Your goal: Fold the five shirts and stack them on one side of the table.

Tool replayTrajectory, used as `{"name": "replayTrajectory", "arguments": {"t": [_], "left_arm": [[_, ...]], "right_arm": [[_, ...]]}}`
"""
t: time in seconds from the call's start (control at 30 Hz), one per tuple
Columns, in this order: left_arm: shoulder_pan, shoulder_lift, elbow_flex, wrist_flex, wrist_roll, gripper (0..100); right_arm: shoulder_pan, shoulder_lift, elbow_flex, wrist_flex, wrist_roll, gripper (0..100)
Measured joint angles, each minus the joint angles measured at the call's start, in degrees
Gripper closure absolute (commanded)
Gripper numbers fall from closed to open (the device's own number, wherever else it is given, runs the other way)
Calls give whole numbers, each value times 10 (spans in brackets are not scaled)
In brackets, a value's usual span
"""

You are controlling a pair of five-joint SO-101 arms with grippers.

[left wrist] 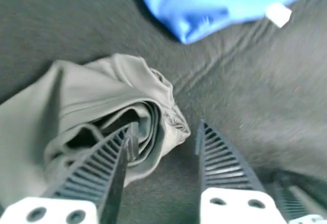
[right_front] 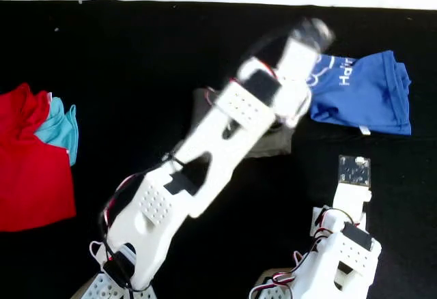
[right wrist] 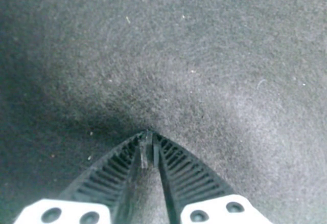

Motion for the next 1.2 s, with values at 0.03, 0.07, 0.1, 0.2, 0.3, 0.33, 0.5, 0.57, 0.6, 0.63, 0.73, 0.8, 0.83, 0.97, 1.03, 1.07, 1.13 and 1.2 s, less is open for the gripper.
{"name": "replayTrajectory", "arguments": {"t": [0.03, 0.07, 0.1, 0.2, 0.3, 0.33, 0.5, 0.57, 0.6, 0.63, 0.73, 0.8, 0.83, 0.97, 1.03, 1.07, 1.13, 1.2], "left_arm": [[-12, 0, -35, 19, 4, 833], [-26, 0, -67, 39, 6, 873], [-42, 0, -95, 55, 7, 933], [-98, 2, -110, 83, 10, 973], [-147, 26, -65, 86, 10, 992], [-156, 39, -48, 86, 10, 991], [-153, 122, -14, 77, 10, 991], [-142, 149, -14, 68, 10, 991], [-132, 157, -14, 68, 10, 991], [-123, 163, -14, 68, 10, 991], [-85, 167, -23, 75, 10, 991], [-59, 167, -41, 98, 10, 991], [-46, 167, -54, 115, 10, 991], [-8, 167, -98, 180, 10, 991], [-1, 167, -106, 189, 10, 991], [0, 167, -106, 192, 10, 991], [4, 167, -106, 193, 10, 991], [11, 164, -106, 193, 10, 991]], "right_arm": [[1, 0, 0, 0, 0, 993], [1, 0, 0, 0, 0, 993], [1, 0, 0, 0, 0, 993], [1, 0, 0, 0, 0, 993], [1, 0, 0, 0, 0, 993], [1, 0, 0, 0, 0, 993], [1, 0, 0, 0, -2, 993], [1, 0, 0, 0, -2, 993], [1, 0, 0, 0, -2, 993], [1, 0, 0, 0, -2, 993], [1, 0, 0, 0, -2, 993], [1, 0, 0, 0, -2, 993], [1, 0, 0, 0, -2, 993], [1, 0, 0, 0, -2, 993], [1, 0, 0, 0, -2, 993], [1, 0, 0, 0, -2, 993], [1, 0, 0, 0, -2, 993], [1, 0, 0, 0, -2, 993]]}}
